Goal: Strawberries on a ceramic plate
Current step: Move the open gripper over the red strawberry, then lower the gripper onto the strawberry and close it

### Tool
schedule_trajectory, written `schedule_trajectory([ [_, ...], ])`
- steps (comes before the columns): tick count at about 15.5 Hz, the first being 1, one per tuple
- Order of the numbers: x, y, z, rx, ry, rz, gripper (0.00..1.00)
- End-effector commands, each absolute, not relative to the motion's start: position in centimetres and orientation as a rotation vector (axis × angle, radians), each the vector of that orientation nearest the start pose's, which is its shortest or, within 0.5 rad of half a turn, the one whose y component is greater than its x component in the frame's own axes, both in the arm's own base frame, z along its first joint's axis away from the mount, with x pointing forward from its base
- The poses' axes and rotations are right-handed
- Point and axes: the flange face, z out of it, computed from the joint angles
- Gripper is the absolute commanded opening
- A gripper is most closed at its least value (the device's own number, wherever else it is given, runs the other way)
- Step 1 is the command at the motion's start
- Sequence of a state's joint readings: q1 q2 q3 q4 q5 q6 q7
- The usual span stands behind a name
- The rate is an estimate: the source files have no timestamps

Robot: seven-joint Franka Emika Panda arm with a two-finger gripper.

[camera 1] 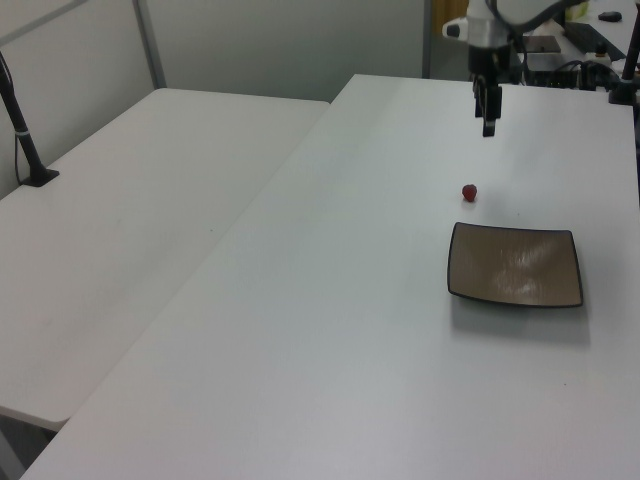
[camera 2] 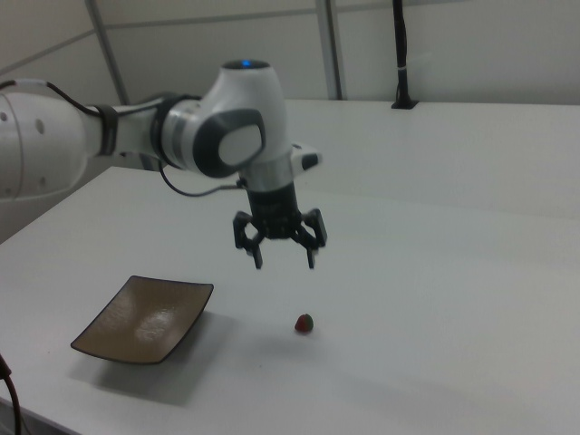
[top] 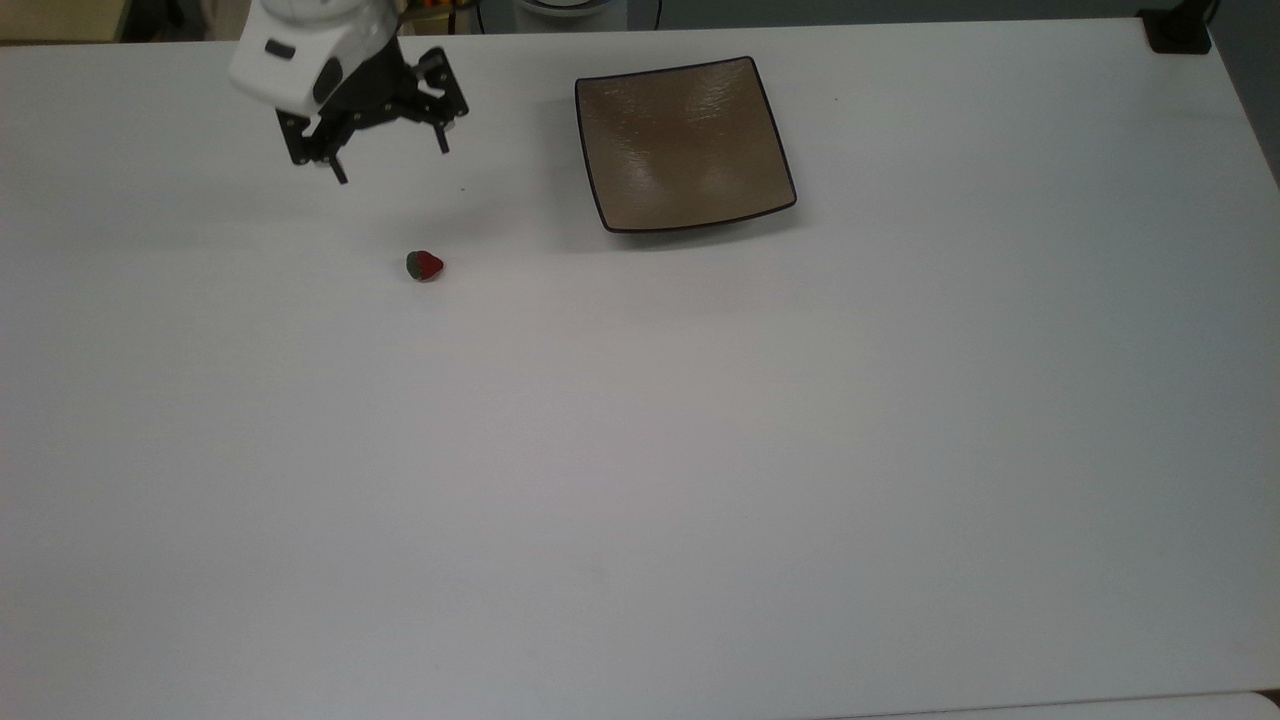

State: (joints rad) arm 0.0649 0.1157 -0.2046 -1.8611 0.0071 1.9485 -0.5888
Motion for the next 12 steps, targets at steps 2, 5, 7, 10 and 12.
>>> schedule_trajectory([
  [2, 58.8, -8.8, 40.2, -3.079, -0.721, 0.089, 1.00],
  [5, 59.5, -8.6, 37.6, -3.082, -0.728, 0.108, 1.00],
  [7, 59.9, -8.3, 35.7, -3.083, -0.735, 0.121, 1.00],
  [10, 60.5, -8.2, 33.6, -3.088, -0.745, 0.128, 1.00],
  [12, 60.8, -7.8, 31.9, -3.087, -0.757, 0.144, 1.00],
])
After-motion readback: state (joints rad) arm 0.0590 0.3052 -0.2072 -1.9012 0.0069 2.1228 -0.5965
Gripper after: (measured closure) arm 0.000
